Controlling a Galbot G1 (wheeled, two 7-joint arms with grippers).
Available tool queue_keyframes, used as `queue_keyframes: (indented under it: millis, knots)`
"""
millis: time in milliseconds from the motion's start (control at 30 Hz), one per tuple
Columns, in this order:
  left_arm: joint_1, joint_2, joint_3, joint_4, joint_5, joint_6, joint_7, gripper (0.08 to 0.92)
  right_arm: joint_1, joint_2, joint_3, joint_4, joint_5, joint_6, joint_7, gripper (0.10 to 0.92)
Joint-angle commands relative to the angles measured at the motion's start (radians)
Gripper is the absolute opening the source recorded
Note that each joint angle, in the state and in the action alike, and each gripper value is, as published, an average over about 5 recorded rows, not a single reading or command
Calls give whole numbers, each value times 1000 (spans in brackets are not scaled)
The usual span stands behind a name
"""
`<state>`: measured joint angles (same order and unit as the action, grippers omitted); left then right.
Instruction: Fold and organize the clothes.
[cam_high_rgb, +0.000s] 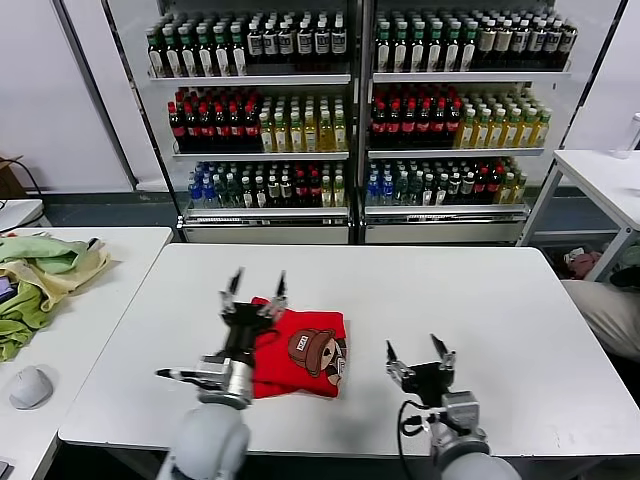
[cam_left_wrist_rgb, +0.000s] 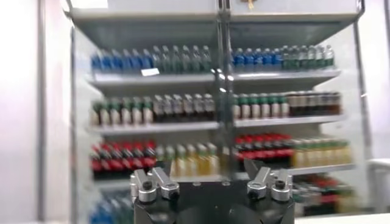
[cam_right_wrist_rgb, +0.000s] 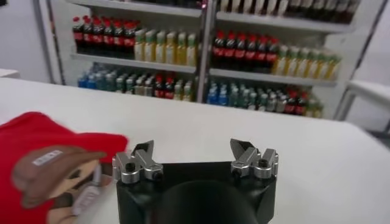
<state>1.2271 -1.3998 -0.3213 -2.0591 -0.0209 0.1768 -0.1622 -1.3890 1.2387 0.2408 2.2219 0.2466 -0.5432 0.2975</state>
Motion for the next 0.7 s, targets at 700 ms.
queue_keyframes:
  millis: [700]
  knots:
    - [45,108,-261,107,176,-202,127,823,273,167,-243,-386,269,-36,81,724]
